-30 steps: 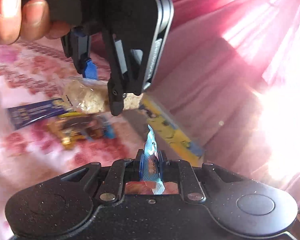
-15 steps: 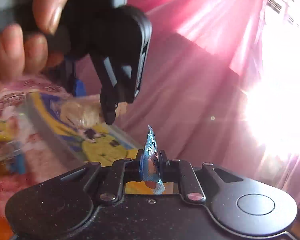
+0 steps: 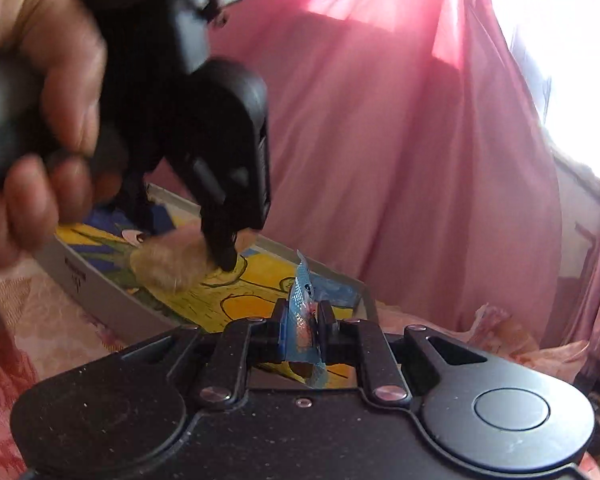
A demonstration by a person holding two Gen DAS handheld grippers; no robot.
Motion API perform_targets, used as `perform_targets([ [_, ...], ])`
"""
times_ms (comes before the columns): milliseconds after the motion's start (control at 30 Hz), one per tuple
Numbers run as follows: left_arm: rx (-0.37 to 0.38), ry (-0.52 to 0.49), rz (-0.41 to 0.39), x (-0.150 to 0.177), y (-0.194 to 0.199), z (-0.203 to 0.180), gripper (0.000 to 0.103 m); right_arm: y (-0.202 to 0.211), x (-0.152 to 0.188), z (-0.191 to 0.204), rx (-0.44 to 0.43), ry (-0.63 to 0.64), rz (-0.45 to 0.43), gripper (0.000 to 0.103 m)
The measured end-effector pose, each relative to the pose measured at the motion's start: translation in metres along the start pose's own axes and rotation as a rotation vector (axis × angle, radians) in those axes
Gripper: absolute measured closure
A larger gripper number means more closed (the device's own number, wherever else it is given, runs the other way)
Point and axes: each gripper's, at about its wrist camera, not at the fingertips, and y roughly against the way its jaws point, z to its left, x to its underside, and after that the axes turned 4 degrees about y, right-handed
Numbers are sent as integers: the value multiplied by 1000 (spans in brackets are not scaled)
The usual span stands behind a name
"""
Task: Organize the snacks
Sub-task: 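Carry both snacks into the grey tray and open both tools, then lift both tools back from the tray toward the snacks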
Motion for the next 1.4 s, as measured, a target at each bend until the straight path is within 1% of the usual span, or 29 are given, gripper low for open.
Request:
perform_targets([
  [133, -8, 21, 20, 4, -7, 4, 67, -4, -1, -5, -26, -52, 22, 87],
  [333, -16, 33, 42, 7, -11, 9, 67, -7, -3, -6, -41, -68, 37, 86],
  [467, -20, 36, 38, 7, -10, 13, 66, -9, -4, -9, -46, -84, 50, 81],
  [500, -16, 38, 41, 6, -9, 14, 63, -9, -4, -9, -46, -89, 54, 75],
  [533, -16, 41, 40, 6, -8, 14, 62, -9, -5, -10, -47, -94, 58, 72],
  [600, -18, 55, 37, 6, -5, 17, 54, -10, -6, -13, -54, -115, 70, 62],
  [633, -16, 62, 35, 6, -3, 18, 52, -10, -6, -15, -63, -131, 76, 58],
  [700, -19, 72, 23, 5, 3, 20, 42, -12, -7, -21, -83, -167, 89, 48],
  [733, -23, 71, 11, 4, 8, 21, 39, -12, -8, -23, -93, -183, 94, 46],
  [767, -27, 65, 1, 3, 13, 21, 30, -11, -9, -25, -102, -199, 101, 41],
  [800, -33, 59, -9, 3, 19, 21, 22, -10, -11, -26, -112, -213, 107, 34],
  [833, -42, 51, -25, 2, 25, 21, 20, -8, -14, -28, -121, -227, 108, 30],
  [867, -49, 43, -40, 2, 31, 22, 18, -7, -16, -29, -129, -242, 110, 19],
  [900, -53, 33, -50, 1, 37, 22, 15, -6, -18, -30, -137, -258, 114, 13],
  [1000, -69, 28, -65, -1, 54, 23, 11, 0, -25, -34, -170, -324, 125, 12],
  [1067, -69, 35, -81, -1, 67, 24, 8, 7, -32, -36, -174, -355, 123, 12],
  [1100, -68, 38, -91, -1, 74, 25, 6, 11, -38, -36, -169, -358, 117, 10],
  [1200, -71, 44, -137, 0, 99, 28, 3, 29, -55, -38, -152, -356, 88, 3],
  [1300, -71, 63, -167, -1, 124, 34, 1, 46, -71, -41, -141, -355, 67, 1],
  [1400, -73, 67, -194, -1, 151, 42, 1, 66, -86, -46, -133, -368, 48, 1],
])
